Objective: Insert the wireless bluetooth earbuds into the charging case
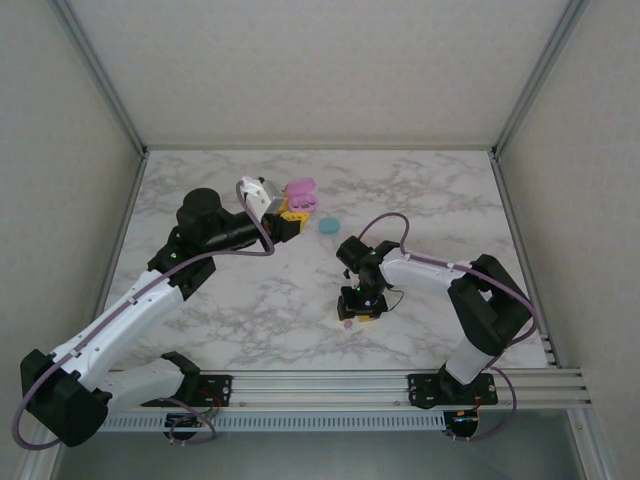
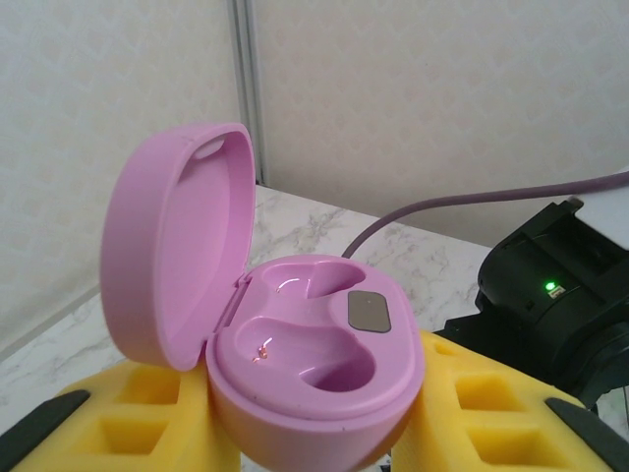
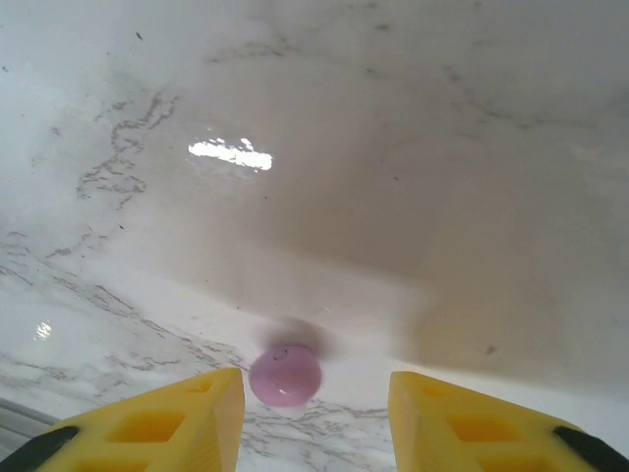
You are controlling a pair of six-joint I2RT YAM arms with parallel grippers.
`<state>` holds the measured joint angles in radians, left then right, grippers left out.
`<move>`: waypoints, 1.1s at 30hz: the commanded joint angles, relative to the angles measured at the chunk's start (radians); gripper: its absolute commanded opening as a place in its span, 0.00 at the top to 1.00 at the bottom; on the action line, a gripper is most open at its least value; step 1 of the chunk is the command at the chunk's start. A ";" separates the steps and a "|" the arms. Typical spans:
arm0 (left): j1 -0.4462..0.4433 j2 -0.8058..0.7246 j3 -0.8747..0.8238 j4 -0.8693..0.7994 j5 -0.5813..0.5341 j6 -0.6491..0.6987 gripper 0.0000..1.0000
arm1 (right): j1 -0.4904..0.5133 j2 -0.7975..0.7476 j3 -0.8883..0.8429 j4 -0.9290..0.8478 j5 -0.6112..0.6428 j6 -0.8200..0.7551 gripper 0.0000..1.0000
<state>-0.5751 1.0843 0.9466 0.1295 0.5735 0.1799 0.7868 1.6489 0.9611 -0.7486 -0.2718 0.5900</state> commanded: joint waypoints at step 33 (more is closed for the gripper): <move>-0.007 -0.007 -0.012 0.000 -0.001 0.017 0.65 | 0.098 0.052 0.011 0.022 0.112 0.343 0.67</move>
<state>-0.5751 1.0843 0.9455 0.1295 0.5732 0.1871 0.8734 1.6798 0.9585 -0.7177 -0.1822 0.9314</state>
